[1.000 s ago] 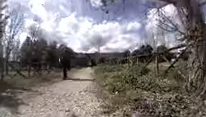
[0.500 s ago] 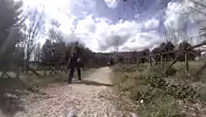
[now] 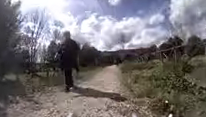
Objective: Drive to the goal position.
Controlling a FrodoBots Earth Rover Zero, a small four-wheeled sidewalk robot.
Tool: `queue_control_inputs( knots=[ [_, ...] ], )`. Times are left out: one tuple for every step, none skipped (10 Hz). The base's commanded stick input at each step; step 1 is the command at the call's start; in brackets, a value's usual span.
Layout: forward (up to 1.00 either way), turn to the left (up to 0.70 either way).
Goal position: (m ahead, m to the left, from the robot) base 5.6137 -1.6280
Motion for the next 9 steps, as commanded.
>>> queue_control_inputs(
  knots=[
    [1.00,-0.18],
    [1.00,-0.25],
    [1.00,-0.08],
    [1.00,-0.11],
    [1.00,-0.22],
    [1.00,-0.02],
    [1.00,0.00],
    [1.00,0.00],
    [1.00,0.00]
  ],
)
